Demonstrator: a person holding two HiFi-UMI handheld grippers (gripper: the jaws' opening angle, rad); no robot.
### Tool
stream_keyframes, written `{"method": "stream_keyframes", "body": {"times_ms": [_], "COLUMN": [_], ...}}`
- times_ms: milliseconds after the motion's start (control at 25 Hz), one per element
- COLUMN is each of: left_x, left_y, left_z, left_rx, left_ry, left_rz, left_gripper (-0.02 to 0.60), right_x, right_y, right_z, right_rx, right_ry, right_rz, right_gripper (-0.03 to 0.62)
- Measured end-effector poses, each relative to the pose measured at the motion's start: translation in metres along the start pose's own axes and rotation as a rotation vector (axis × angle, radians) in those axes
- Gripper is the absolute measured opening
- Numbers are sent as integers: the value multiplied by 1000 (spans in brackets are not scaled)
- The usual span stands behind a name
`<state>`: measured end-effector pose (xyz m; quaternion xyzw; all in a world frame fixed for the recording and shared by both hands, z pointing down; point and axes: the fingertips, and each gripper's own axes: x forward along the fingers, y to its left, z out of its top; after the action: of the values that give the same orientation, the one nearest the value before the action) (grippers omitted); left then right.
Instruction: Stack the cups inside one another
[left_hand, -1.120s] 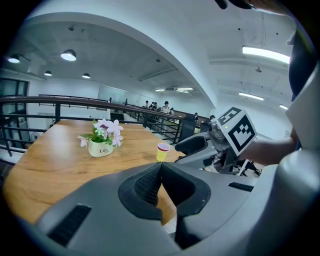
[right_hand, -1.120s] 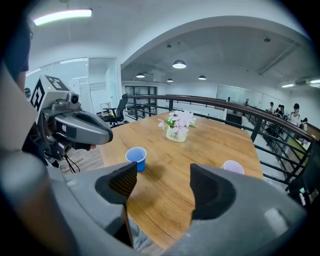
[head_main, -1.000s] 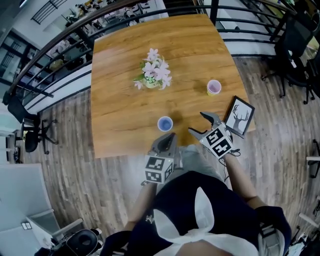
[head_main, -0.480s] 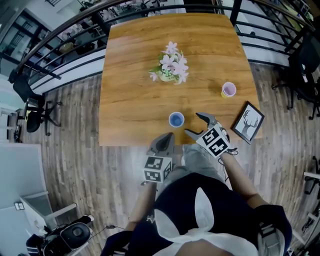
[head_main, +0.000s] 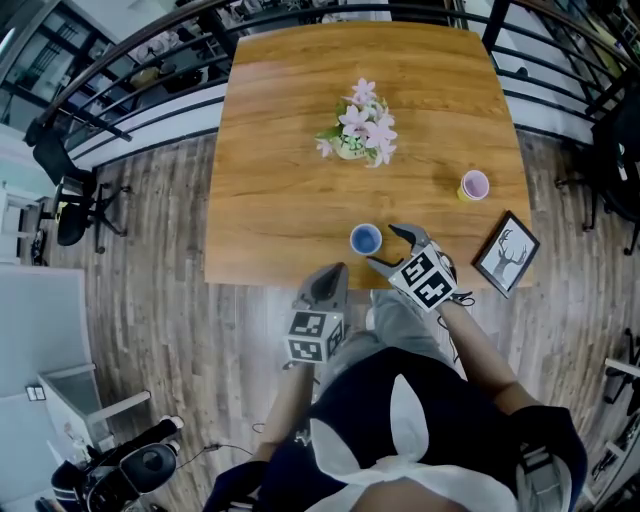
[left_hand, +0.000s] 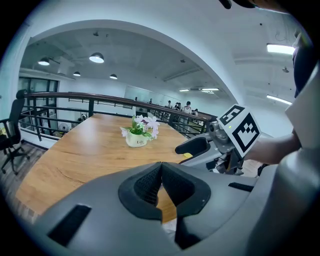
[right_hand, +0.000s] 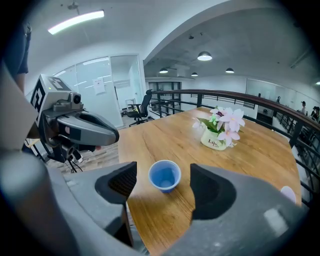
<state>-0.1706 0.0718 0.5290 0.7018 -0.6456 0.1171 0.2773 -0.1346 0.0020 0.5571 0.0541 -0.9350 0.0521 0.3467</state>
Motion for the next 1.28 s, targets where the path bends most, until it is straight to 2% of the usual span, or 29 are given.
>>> {"method": "stream_keyframes", "body": {"times_ms": [120, 200, 280, 1280], "left_x": [2, 2, 3, 26], "left_y": [6, 10, 15, 33], "left_z": [-1, -1, -3, -5], "left_rx": [-4, -15, -26, -68], "left_ry": [0, 2, 6, 19], "left_rz": [11, 17, 24, 42], "left_gripper": [17, 17, 17, 17], "right_x": [10, 18, 24, 68], "right_y": [0, 0, 2, -6], "right_z": [-1, -3, -4, -24], "right_rx": [4, -2, -6, -57], "right_ry": [10, 21, 34, 152], "right_rz": [14, 24, 37, 59], "right_gripper": [331, 362, 365, 367]}}
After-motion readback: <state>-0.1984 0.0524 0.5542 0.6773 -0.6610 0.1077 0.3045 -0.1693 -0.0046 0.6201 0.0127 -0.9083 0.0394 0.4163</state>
